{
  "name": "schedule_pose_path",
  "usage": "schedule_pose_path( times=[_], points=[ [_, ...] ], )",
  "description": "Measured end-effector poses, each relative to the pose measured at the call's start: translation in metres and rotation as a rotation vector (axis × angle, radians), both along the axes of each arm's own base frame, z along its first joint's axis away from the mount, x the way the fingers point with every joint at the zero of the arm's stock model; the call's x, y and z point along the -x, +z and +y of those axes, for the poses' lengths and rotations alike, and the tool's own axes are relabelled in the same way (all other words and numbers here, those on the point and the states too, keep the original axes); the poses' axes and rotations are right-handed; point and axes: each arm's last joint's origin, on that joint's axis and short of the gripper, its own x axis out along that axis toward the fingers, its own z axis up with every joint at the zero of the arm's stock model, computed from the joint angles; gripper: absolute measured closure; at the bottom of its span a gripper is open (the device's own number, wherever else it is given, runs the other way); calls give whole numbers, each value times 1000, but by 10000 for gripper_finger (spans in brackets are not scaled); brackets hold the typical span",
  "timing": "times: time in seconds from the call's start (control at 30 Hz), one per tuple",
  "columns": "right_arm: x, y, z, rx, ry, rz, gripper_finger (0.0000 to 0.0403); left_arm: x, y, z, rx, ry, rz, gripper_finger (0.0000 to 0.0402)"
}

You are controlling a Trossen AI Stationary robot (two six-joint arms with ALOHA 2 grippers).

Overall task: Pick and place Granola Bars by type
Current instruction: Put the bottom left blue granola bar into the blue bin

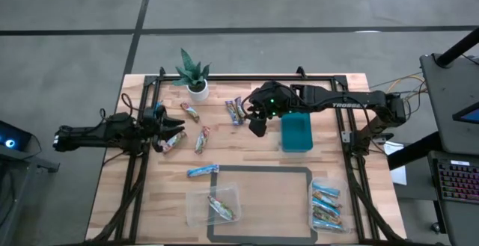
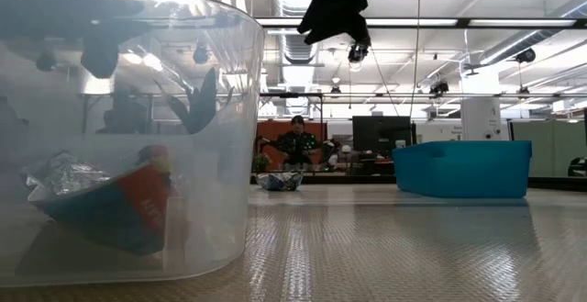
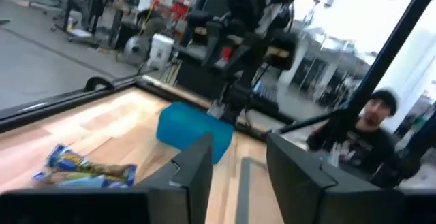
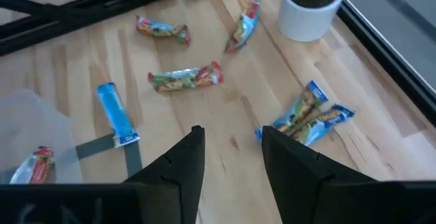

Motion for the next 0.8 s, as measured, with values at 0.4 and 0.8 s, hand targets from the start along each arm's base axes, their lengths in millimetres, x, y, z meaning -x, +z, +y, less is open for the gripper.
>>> schedule_pose_path(
  times=[0.4, 0.8],
  points=[
    [-13, 4, 13, 21, 46, -113, 266, -8, 49, 1, -140, 4, 299, 253],
    [-17, 2, 15, 49, 67, -117, 266, -31, 78, 5, -30, 168, 651, 252]
  ],
)
